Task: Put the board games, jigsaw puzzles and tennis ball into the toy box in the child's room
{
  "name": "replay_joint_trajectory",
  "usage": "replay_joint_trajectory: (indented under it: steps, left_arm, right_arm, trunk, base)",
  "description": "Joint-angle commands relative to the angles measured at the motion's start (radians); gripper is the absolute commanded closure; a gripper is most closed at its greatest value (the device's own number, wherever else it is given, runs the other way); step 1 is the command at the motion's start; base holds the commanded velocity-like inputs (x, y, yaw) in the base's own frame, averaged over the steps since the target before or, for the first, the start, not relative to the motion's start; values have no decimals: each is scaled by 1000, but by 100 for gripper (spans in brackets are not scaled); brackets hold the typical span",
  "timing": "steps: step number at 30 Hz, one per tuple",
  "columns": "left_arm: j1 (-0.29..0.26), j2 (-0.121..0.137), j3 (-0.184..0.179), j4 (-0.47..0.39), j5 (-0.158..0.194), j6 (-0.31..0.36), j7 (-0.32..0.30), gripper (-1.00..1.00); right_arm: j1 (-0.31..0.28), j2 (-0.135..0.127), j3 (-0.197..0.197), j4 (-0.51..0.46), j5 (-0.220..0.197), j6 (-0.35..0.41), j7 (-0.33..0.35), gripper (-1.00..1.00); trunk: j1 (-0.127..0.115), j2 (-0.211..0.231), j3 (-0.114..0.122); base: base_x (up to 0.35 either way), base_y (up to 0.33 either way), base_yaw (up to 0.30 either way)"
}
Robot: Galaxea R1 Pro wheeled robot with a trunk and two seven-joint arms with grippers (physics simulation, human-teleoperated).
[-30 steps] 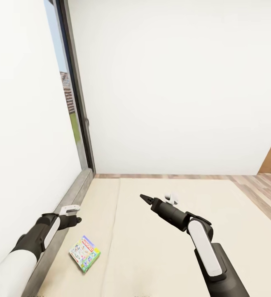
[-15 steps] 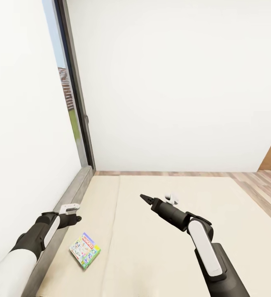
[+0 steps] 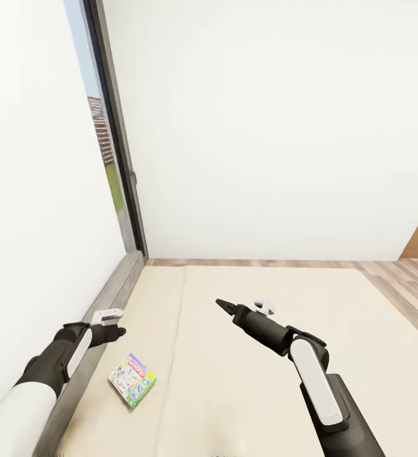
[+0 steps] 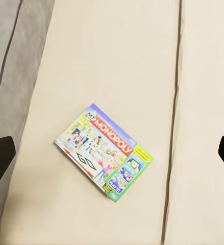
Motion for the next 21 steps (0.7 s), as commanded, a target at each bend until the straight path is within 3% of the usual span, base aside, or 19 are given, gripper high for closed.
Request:
replay_joint_trajectory:
  steps: [1,7,14,21]
  left_arm:
    - [-1,0,2,-6,8,7,0,-100]
    - [-1,1,3,-36,8,15,1,-100]
    - [0,0,3,-69,8,96,0,-100]
    - [0,0,3,-84,8,134,0,-100]
  right_arm:
    - [-1,0,-1,0,3,5,4,-100]
    - [-1,0,-2,0,3,5,5,-100]
    - [-1,0,-2,-1,4,5,5,-100]
    - [-1,0,-2,0,4,5,5,-100]
  trunk:
    - [1,-2,-4]
    - [1,-2,-14]
    - [1,-2,-25]
    - [1,-2,-36]
  base:
    - [0,0,60]
    - [0,0,63]
    - [0,0,68]
    - [0,0,69]
